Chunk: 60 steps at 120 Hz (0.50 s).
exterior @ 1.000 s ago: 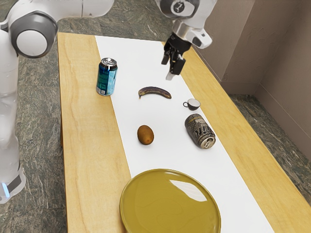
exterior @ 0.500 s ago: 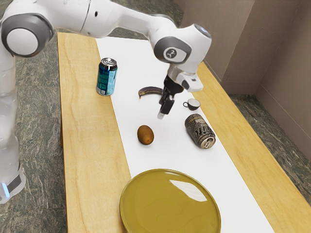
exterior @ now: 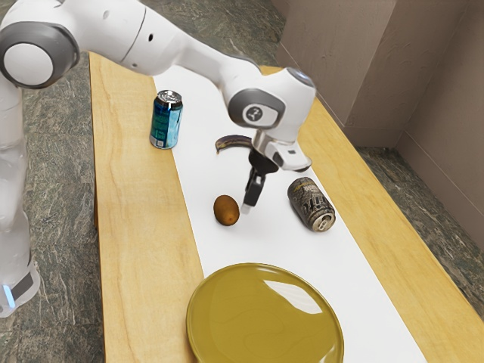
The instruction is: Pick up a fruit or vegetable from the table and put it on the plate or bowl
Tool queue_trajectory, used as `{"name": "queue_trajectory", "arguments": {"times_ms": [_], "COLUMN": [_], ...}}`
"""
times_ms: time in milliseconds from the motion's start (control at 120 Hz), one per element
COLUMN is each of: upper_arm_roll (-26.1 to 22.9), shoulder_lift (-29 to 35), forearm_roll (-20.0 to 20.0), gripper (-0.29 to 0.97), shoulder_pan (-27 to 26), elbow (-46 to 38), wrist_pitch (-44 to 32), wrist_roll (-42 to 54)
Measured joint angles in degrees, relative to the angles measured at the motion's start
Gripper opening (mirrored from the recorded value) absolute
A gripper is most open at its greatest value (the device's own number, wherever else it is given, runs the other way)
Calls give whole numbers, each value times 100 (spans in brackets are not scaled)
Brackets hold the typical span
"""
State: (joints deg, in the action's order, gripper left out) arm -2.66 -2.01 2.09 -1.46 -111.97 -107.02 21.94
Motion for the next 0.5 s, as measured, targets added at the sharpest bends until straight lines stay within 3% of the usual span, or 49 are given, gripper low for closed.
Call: {"name": "queue_trajectory", "arguments": {"times_ms": [500], "upper_arm_roll": [11], "shoulder_lift": [103], "forearm_roll": [27], "gripper": [68], "shoulder_pan": [66], "elbow": [-230], "wrist_pitch": [87], "wrist_roll": [182]}}
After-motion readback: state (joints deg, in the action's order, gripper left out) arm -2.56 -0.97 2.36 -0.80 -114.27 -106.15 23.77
